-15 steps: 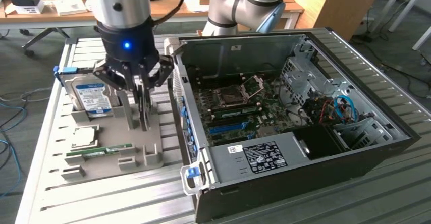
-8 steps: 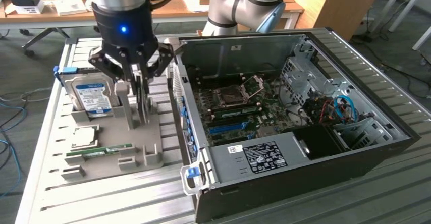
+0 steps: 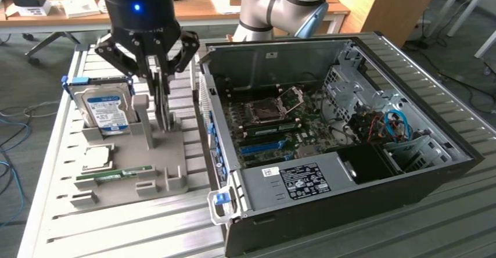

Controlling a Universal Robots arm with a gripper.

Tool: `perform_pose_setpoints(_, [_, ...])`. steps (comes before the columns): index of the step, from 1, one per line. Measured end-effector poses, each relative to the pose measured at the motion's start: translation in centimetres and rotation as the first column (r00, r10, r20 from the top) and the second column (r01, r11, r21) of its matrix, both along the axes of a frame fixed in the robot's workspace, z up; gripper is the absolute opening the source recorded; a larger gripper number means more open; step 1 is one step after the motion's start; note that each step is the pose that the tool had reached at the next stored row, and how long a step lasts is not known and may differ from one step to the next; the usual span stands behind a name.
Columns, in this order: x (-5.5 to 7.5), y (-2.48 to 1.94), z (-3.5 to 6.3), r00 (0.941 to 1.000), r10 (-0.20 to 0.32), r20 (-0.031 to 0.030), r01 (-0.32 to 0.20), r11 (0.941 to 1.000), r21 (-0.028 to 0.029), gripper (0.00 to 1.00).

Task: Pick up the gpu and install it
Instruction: 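Pick up the gpu and move the gpu toward the slot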

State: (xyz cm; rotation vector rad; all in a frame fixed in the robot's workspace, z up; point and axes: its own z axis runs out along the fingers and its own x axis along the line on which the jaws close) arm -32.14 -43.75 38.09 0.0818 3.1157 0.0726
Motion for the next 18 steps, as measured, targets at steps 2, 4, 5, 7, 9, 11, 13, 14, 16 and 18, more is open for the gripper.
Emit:
perform_pose_setpoints(2, [0.0,0.0,0.61,1.0,0.0,-0.0001,0.0,1.0,-0.0001,0.26])
perform_pose_setpoints(4, [0.0,0.0,1.21,1.0,0.0,0.0,0.0,1.0,0.0,0.26])
perform_pose_setpoints(5, [0.0,0.0,1.51,1.0,0.0,0.0,0.0,1.0,0.0,0.26])
perform_pose_setpoints(7, [0.0,0.0,2.1,1.0,0.0,-0.0001,0.0,1.0,-0.0001,0.26])
perform_pose_setpoints(9, [0.0,0.0,2.61,1.0,0.0,0.0,0.0,1.0,-0.0001,0.26])
perform_pose_setpoints(11, [0.0,0.0,2.97,1.0,0.0,0.0,0.0,1.0,-0.0002,0.26])
perform_pose_setpoints(13, [0.0,0.0,3.32,1.0,0.0,-0.0001,0.0,1.0,-0.0005,0.26])
perform_pose_setpoints(14, [0.0,0.0,3.48,1.0,0.0,-0.0001,0.0,1.0,-0.0005,0.26])
perform_pose_setpoints(16, [0.0,0.0,3.82,1.0,0.0,0.0,0.0,1.0,-0.0006,0.26])
perform_pose_setpoints(18, [0.0,0.0,3.98,1.0,0.0,0.0001,0.0,1.0,-0.0007,0.26])
